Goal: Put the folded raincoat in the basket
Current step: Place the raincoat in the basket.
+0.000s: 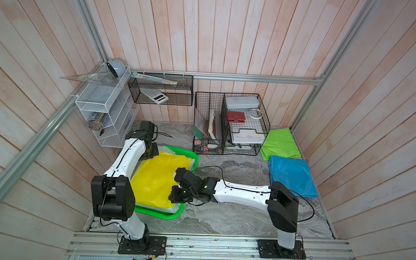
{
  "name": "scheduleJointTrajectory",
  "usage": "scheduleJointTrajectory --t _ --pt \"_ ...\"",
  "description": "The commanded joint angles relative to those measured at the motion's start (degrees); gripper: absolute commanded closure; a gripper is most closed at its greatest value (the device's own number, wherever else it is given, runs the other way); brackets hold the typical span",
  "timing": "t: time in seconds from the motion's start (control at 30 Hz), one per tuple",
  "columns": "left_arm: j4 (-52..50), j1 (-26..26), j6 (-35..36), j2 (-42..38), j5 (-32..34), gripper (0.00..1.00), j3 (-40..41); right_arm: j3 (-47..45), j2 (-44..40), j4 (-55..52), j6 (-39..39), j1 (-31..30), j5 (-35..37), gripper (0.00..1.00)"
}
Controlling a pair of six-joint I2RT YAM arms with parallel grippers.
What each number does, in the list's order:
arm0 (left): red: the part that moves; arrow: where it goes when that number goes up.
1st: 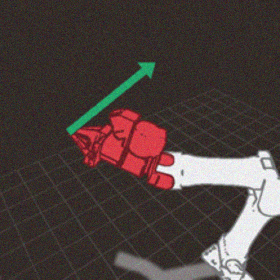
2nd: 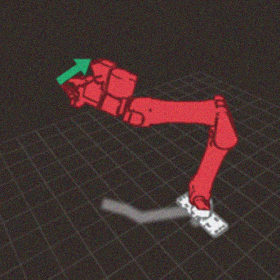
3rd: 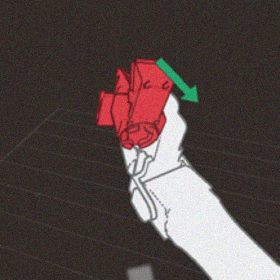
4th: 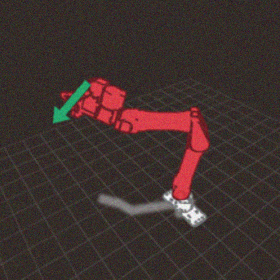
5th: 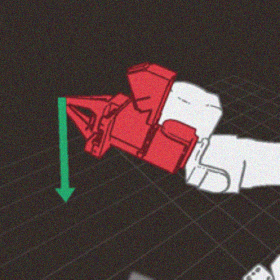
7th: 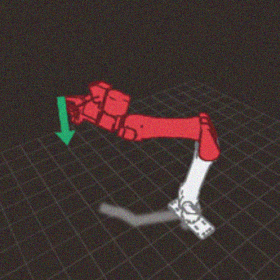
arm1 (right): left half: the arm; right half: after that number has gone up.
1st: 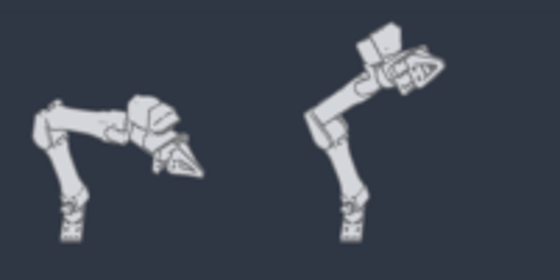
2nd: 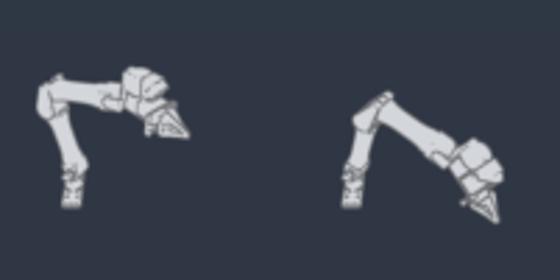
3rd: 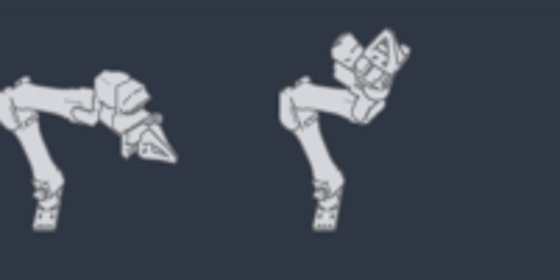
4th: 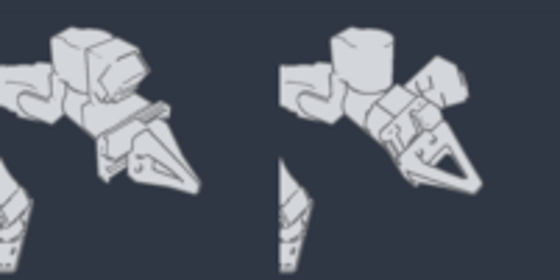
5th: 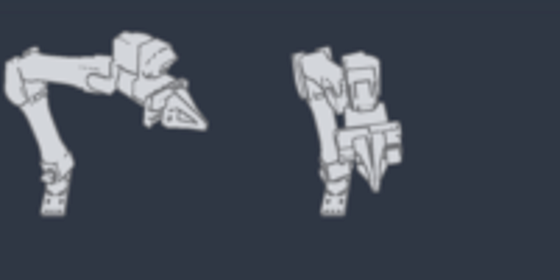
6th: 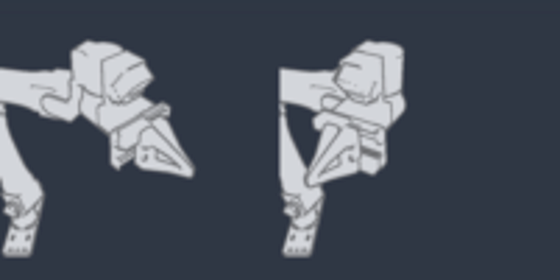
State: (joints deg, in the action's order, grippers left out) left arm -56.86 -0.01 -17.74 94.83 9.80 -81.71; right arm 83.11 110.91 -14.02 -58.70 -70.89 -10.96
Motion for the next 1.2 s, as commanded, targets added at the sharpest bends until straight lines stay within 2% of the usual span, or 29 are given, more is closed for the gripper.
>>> scheduleJointTrajectory --t 0.0,0.27,0.5,0.57,0.7,0.8,1.03,1.17 --pt "1.9 -0.3 -0.6 1.3 -2.4 1.0 0.9 -2.1 -1.6 0.8 -0.2 0.5 2.2 1.0" --pt "2.7 -0.3 -0.9 2.6 -2.6 1.0 1.3 -4.6 -2.0 2.7 -0.5 1.3 1.3 1.0" --pt "2.2 -0.3 -0.8 2.4 -1.5 0.99 -0.4 -2.4 -4.5 0.9 4.0 1.4 0.4 0.77" --pt "1.7 -0.3 -0.9 2.5 -1.9 0.94 -0.9 -2.1 -6.0 -0.5 5.4 1.7 1.3 0.73" --pt "0.7 -0.3 -1.4 1.6 -3.0 0.66 -2.1 -4.7 -10.0 -1.0 6.2 2.9 2.1 0.69" --pt "-1.2 -0.5 -1.9 0.4 -1.5 0.51 -4.4 -7.3 -13.0 -0.3 6.9 4.3 1.9 0.66" --pt "-8.4 -0.8 -3.2 -4.0 2.1 0.49 -9.8 -9.9 -15.9 0.1 9.0 8.4 -0.7 0.63" --pt "-10.2 -0.8 -6.9 -11.7 5.2 0.49 -5.2 -8.0 -14.7 0.3 11.1 11.3 -2.6 0.68"
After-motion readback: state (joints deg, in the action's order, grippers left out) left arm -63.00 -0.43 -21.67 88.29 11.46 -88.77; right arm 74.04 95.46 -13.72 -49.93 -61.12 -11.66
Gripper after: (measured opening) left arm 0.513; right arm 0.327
